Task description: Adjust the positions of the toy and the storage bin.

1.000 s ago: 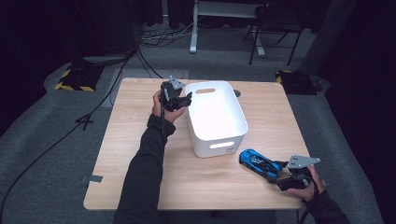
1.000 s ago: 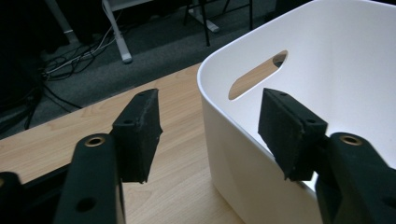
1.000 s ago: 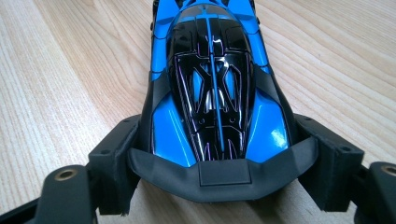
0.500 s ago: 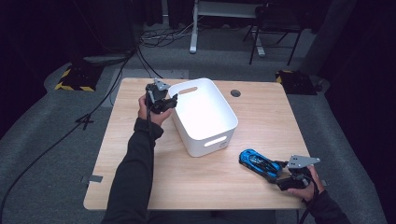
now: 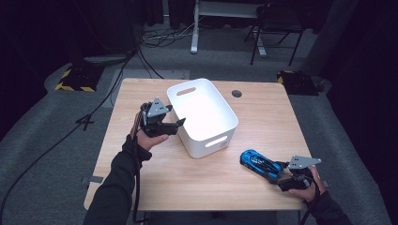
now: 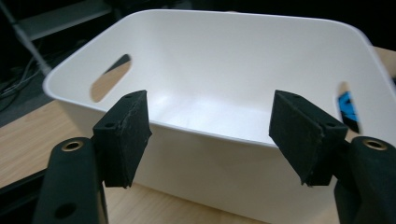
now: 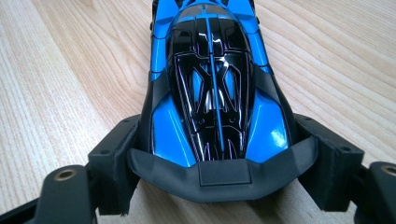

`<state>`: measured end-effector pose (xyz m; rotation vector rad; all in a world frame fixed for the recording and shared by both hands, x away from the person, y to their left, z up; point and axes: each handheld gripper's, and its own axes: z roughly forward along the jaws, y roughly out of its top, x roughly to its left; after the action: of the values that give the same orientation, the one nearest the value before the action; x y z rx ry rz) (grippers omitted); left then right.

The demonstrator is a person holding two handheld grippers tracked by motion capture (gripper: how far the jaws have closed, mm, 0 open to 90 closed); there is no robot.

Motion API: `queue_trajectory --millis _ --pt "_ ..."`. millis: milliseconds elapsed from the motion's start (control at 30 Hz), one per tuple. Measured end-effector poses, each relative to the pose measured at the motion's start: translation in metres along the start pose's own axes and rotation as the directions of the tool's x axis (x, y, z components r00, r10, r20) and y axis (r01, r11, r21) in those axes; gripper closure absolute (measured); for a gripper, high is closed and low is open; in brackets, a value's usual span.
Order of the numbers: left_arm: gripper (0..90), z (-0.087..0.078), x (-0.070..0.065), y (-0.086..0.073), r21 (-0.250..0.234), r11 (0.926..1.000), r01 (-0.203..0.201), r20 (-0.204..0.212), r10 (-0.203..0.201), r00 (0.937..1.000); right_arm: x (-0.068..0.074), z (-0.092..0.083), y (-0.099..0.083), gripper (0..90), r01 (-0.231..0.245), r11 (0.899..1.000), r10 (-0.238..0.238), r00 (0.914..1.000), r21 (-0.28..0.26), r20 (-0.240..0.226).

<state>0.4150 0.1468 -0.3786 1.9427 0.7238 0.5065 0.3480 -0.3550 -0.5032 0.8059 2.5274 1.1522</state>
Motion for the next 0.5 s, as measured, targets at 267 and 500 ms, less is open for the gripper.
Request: queue_trajectory --millis 267,500 --pt "25.5 -0.002 -0.032 -0.006 -0.002 0.9971 -0.076 0.151 0.075 0.9857 0.0 0.0 0.0 24.2 0.001 1.0 -0.001 1.0 0.0 0.0" --pt "44.6 0.016 -0.056 -0.005 0.013 0.9824 -0.187 0.242 0.178 0.9539 0.0 0.0 0.0 24.2 0.001 1.0 -0.001 1.0 0.001 0.001"
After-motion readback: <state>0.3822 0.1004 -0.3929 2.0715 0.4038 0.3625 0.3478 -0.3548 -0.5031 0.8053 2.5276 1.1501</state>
